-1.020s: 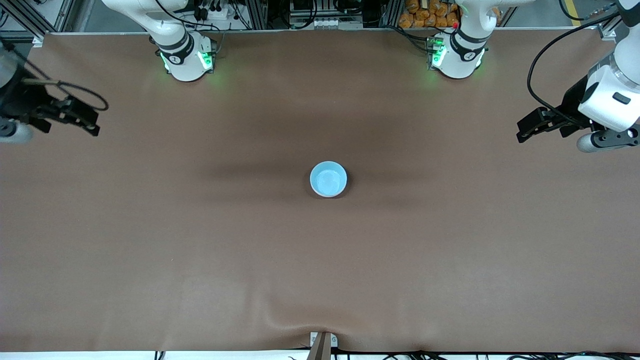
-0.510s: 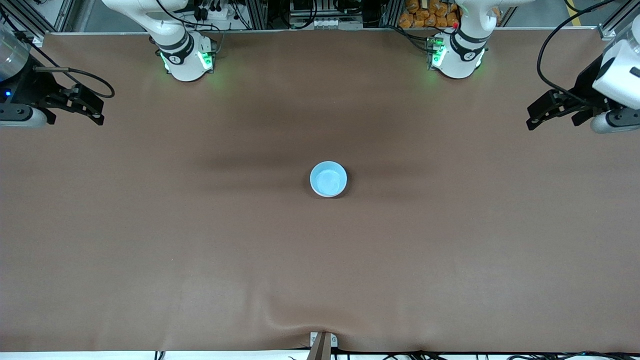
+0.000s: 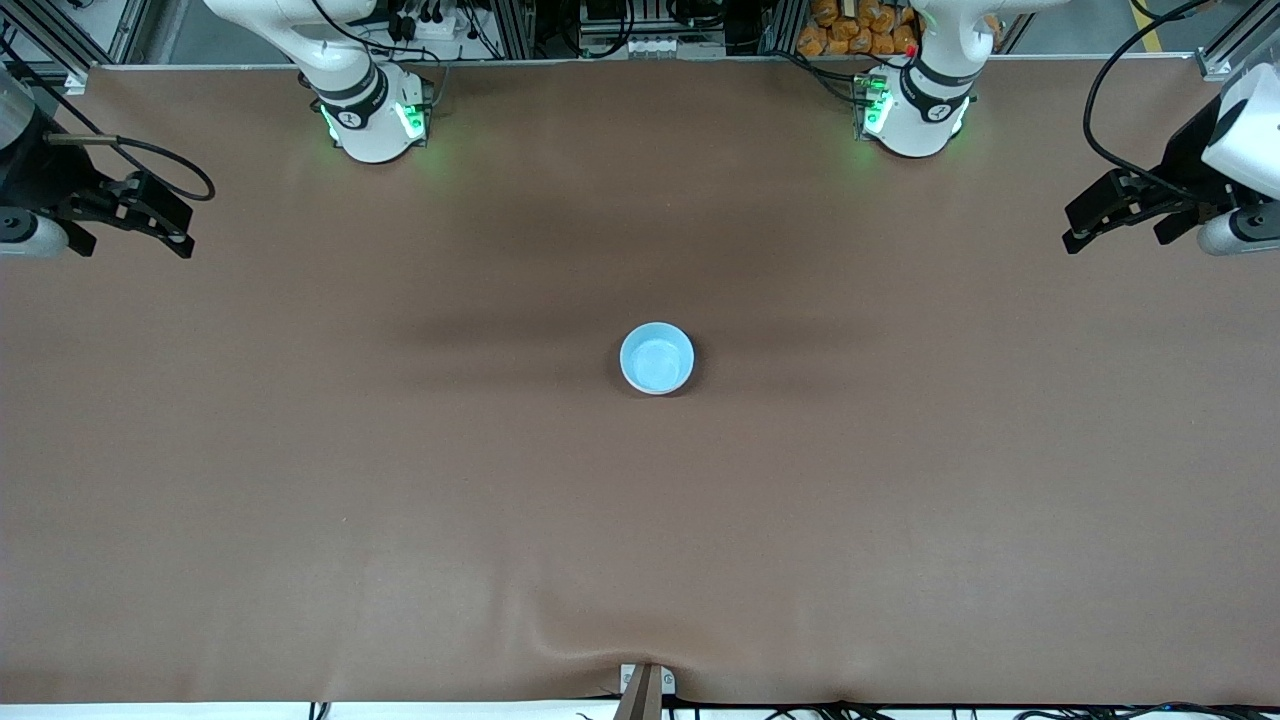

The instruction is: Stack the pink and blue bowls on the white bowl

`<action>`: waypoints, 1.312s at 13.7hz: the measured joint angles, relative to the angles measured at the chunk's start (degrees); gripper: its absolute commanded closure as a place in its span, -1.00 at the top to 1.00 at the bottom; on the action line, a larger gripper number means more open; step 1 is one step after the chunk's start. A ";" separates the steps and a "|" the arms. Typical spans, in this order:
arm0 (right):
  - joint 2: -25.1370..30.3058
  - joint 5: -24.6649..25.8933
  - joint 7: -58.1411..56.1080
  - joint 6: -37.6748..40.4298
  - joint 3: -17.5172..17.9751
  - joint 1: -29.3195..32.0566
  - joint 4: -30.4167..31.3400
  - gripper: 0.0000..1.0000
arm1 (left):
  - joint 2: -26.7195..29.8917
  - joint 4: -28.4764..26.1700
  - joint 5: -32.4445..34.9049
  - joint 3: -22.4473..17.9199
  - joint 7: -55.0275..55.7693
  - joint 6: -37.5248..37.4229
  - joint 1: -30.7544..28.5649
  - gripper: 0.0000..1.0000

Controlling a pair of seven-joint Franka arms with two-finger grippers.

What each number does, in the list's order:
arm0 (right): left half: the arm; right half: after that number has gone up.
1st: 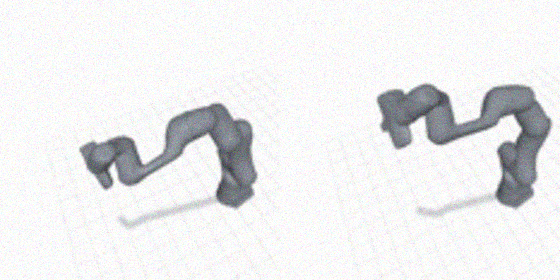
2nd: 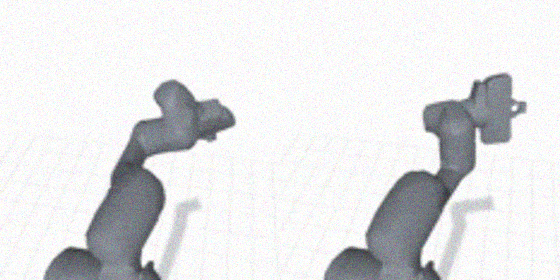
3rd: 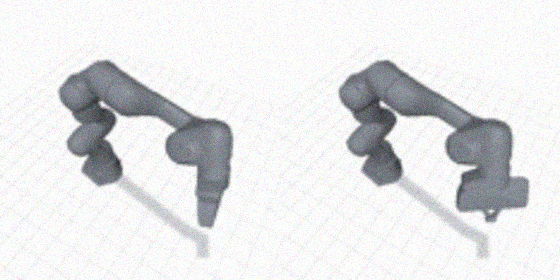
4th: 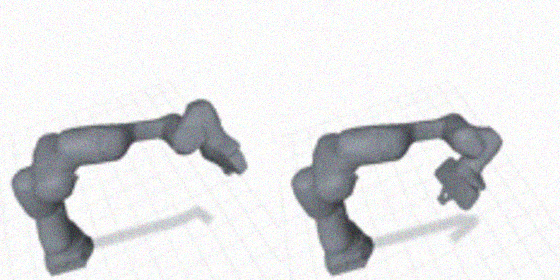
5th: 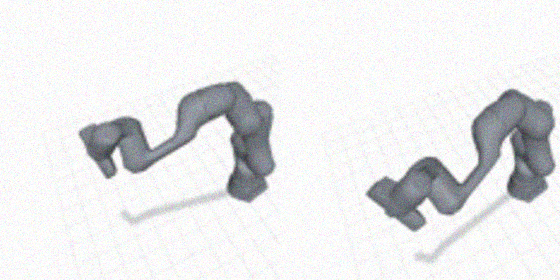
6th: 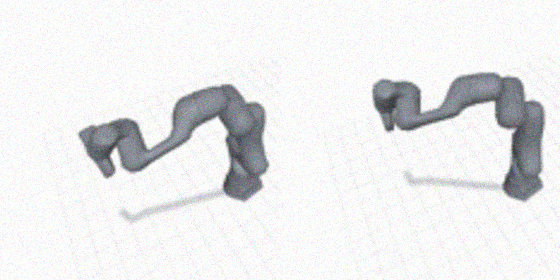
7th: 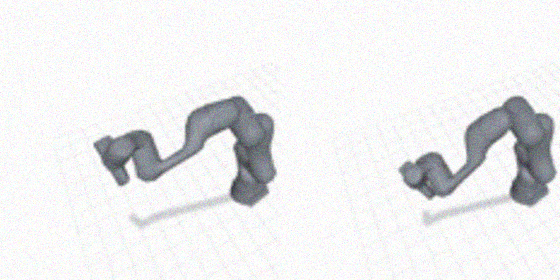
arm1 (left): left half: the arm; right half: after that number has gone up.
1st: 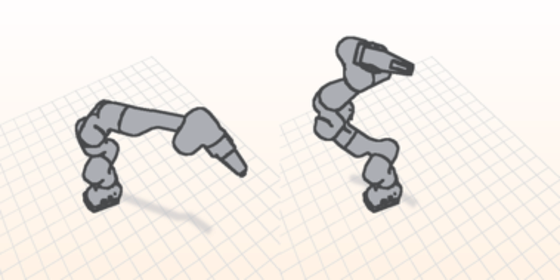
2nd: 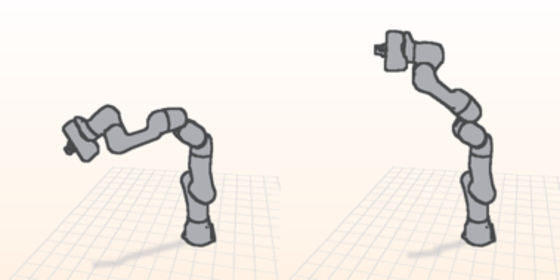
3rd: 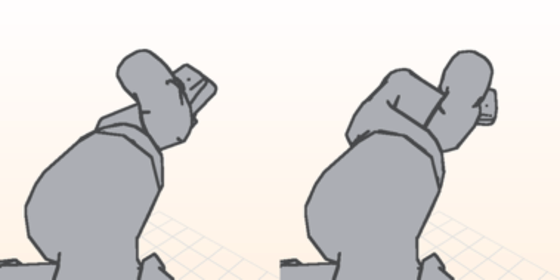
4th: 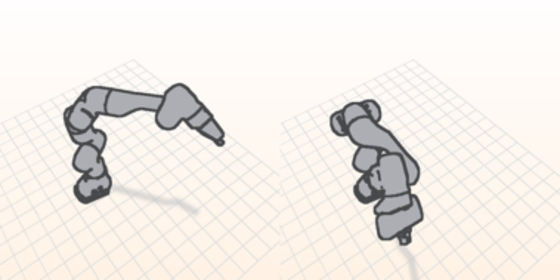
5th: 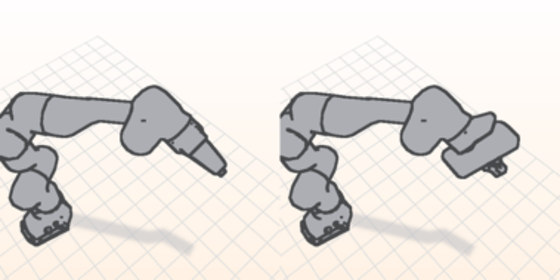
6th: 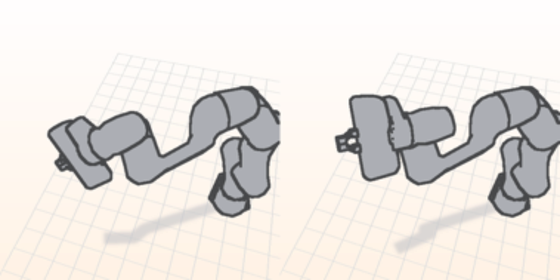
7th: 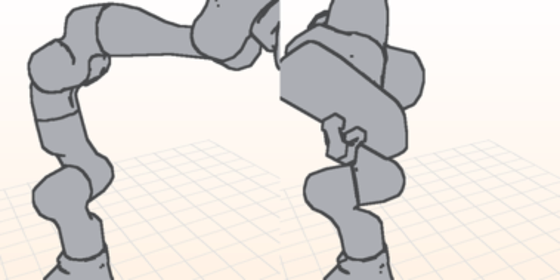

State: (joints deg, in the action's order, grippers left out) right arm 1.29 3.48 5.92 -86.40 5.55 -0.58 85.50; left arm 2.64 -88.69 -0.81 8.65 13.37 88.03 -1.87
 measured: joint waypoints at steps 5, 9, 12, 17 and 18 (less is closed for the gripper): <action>-0.23 -3.40 0.03 0.00 -0.16 0.74 -0.39 1.00 | 0.00 0.00 -0.01 -0.01 0.00 -0.30 -0.03 1.00; -0.23 -3.69 0.02 0.01 -0.16 0.86 -0.42 1.00 | 0.00 0.00 -0.01 -0.02 0.00 -0.35 -0.06 1.00; -0.23 -3.70 0.02 0.03 -0.16 0.86 -0.42 1.00 | 0.00 0.00 -0.03 -0.03 0.00 -0.37 -0.30 1.00; -0.23 -3.70 0.02 0.08 -0.14 0.86 -0.42 1.00 | -0.02 0.00 -0.24 -0.03 0.00 -0.39 -0.41 1.00; -0.23 -3.70 0.02 0.09 -0.14 0.86 -0.42 1.00 | -0.02 0.00 -0.24 -0.03 0.00 -0.39 -0.41 1.00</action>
